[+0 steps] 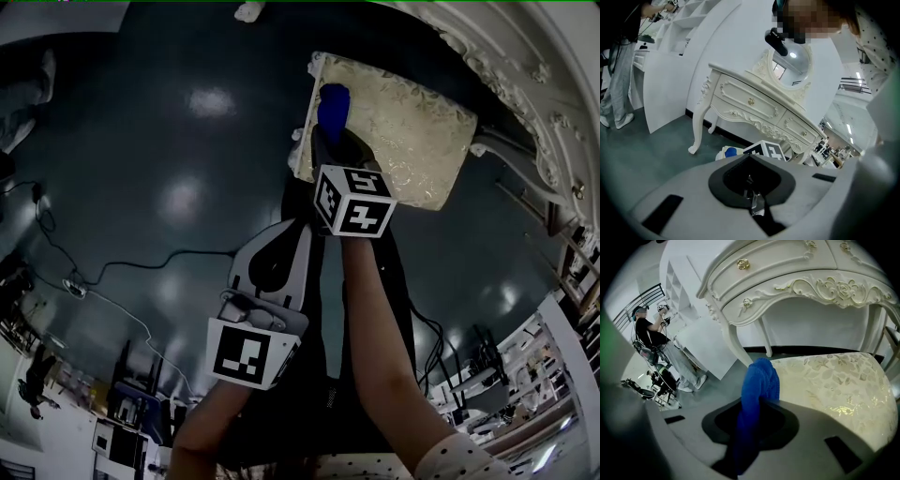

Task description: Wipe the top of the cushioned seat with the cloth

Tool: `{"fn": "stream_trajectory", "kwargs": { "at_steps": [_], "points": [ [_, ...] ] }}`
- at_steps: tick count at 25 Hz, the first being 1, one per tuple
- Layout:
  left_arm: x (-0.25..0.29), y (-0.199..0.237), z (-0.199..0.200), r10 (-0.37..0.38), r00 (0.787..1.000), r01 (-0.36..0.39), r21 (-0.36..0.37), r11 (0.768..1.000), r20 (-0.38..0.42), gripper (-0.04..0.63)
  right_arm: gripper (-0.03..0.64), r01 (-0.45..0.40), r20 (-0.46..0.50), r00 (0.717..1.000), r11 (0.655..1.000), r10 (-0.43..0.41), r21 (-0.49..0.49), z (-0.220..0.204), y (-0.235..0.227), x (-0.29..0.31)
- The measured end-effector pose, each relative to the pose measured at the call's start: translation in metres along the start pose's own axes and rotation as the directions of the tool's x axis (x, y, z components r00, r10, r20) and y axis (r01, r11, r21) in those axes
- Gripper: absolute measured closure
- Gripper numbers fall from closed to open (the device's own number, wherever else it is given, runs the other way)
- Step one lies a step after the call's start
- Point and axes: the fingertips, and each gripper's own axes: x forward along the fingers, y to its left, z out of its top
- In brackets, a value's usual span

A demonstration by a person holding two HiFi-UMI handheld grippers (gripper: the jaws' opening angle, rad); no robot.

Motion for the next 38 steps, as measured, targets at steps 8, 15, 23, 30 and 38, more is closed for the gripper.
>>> {"fn": "stream_trajectory", "kwargs": {
  "at_steps": [8, 15, 23, 30, 38],
  "points": [
    [-0.008, 0.009, 0.003, 0.027, 1.000, -0.027, -0.025, 0.999, 0.015, 0.598, 0.528, -0.063, -0.051, 0.997, 0.996, 0.060, -0.061, -0.005, 0.031, 0.021],
    [-0.018, 0.022, 0.001, 0.061, 0.998, -0.060, -0.016, 0.998, 0.029, 0.598, 0.528, -0.080, -0.085, 0.994, 0.993, 0.073, -0.087, -0.007, 0.045, 0.034],
    [-0.019, 0.021, 0.001, 0.059, 0.998, -0.059, -0.009, 0.998, 0.028, 0.598, 0.528, -0.084, -0.099, 0.992, 0.993, 0.076, -0.086, -0.008, 0.047, 0.035],
    [-0.005, 0.001, 0.018, 0.023, 0.999, -0.024, 0.040, 0.999, 0.022, 0.598, 0.528, -0.118, 0.020, 0.993, 0.993, 0.118, 0.005, 0.023, 0.024, -0.013],
    [0.035, -0.054, 0.017, -0.117, 0.991, 0.125, 0.133, 0.983, -0.067, 0.598, 0.528, 0.042, 0.144, 0.987, 0.988, -0.063, 0.148, 0.020, -0.089, -0.111]
  ]
}}
